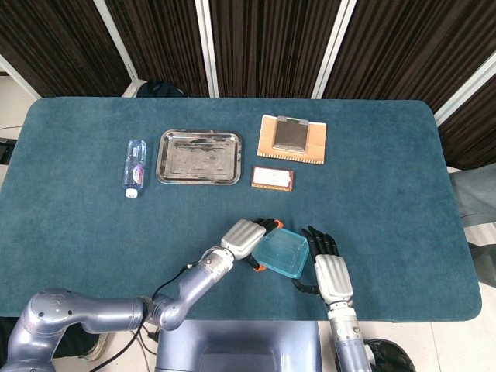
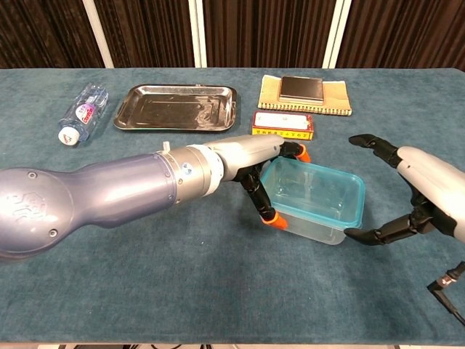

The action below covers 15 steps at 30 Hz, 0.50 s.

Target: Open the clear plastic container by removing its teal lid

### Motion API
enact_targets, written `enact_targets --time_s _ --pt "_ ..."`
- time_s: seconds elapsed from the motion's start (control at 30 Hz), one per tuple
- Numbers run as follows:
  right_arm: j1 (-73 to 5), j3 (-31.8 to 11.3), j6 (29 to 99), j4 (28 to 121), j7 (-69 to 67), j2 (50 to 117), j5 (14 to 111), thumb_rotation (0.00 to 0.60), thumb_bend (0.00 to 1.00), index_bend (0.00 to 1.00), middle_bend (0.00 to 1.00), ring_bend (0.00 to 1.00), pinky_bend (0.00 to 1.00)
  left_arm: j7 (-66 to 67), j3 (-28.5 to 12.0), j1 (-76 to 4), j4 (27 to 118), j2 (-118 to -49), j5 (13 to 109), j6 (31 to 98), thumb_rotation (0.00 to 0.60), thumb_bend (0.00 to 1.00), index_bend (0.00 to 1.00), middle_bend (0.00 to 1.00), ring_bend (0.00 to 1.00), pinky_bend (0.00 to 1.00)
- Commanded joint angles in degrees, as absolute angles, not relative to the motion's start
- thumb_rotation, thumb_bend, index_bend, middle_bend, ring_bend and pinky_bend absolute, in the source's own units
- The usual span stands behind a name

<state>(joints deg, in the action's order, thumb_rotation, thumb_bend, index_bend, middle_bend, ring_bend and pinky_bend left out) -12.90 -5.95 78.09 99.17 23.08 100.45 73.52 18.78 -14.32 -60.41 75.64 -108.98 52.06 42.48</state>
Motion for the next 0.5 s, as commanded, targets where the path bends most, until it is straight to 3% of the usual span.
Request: enact_targets --time_s 0.03,0.5 --pt "-12.7 -5.6 78.1 99.2 23.0 100.4 73.3 0.6 0.28 0.0 0.0 0.0 0.0 18.7 -14.5 -60.4 75.7 -109.1 52.0 42.9 0.6 0.16 0.26 0.44 0.33 0.49" --pt "-12.8 -6.1 78.2 99.1 22.4 100.6 73.0 0.6 0.28 0.0 0.0 0.0 0.0 18.2 -13.9 -60.4 75.9 -108.8 52.2 42.9 0.6 0.16 0.26 0.44 0.34 0.49"
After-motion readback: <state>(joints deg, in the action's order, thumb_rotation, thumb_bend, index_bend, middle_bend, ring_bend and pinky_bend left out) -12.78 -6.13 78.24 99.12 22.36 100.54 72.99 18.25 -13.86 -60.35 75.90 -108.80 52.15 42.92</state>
